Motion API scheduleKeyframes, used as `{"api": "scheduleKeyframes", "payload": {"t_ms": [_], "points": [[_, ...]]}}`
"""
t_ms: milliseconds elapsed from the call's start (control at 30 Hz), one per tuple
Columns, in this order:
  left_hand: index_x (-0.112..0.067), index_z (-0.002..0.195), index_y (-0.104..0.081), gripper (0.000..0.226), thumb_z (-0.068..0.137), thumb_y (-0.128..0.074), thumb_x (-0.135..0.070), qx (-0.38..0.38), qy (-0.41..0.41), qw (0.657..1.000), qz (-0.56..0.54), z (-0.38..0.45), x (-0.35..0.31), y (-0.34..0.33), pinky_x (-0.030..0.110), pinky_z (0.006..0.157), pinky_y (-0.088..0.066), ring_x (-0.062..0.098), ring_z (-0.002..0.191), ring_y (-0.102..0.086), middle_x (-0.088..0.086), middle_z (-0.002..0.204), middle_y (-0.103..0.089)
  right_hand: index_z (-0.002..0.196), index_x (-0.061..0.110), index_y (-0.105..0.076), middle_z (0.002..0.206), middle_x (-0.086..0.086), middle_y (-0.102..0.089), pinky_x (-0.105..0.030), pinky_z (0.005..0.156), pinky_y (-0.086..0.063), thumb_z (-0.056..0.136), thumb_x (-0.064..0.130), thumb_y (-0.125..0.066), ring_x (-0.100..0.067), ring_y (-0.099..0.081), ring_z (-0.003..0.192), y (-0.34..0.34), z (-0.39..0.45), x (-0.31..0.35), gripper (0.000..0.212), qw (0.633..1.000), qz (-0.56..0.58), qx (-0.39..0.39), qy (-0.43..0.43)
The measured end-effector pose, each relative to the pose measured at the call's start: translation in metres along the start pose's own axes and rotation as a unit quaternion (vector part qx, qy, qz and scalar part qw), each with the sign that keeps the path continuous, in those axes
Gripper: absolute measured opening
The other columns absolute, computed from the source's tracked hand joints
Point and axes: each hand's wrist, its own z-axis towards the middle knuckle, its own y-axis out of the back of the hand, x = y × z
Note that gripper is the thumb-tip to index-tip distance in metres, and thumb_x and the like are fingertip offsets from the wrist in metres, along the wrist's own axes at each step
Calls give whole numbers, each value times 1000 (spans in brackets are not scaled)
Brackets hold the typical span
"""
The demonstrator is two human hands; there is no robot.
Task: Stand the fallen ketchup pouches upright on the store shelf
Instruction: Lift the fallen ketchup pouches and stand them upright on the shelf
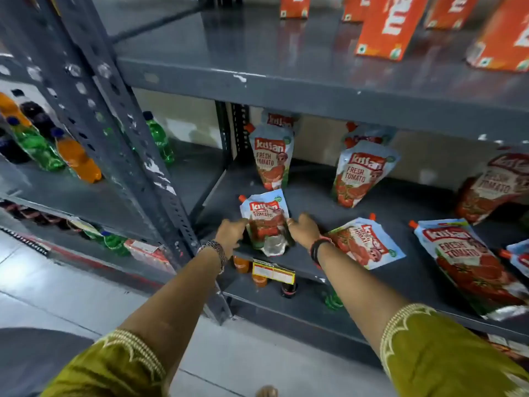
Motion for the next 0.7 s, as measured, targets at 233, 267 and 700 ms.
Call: {"api": "scheduleKeyframes", "payload": {"t_ms": [233, 267, 700], "points": [[-2, 120, -52, 34, 89, -56, -15, 100, 20, 995, -11, 15, 2, 8, 33, 74, -53, 31, 107, -61, 17, 116, -59, 79, 12, -63, 73, -5, -60, -26, 58, -52, 90, 9, -54, -13, -62, 58, -11, 11, 5, 15, 967, 231, 14, -109], [-5, 111, -57, 24, 89, -55, -13, 97, 6, 995, -13, 18, 4, 9, 29, 65, -56, 27, 94, -64, 16, 109, -61, 77, 14, -64, 71, -2, -60, -23, 55, -50, 89, 3, -53, -10, -59, 58, -6, 5, 9, 19, 963, 247, 18, -104], [-15, 83, -64, 8, 85, -59, -8, -6, -220, 975, -32, 52, -53, -2, 39, 92, -52, 19, 89, -58, 5, 85, -64, 66, 28, -53, 71, 4, -59, -51, 92, -53, 82, 0, -63, -22, -61, 87, 13, 28, 42, 33, 972, 194, -108, 73]]}}
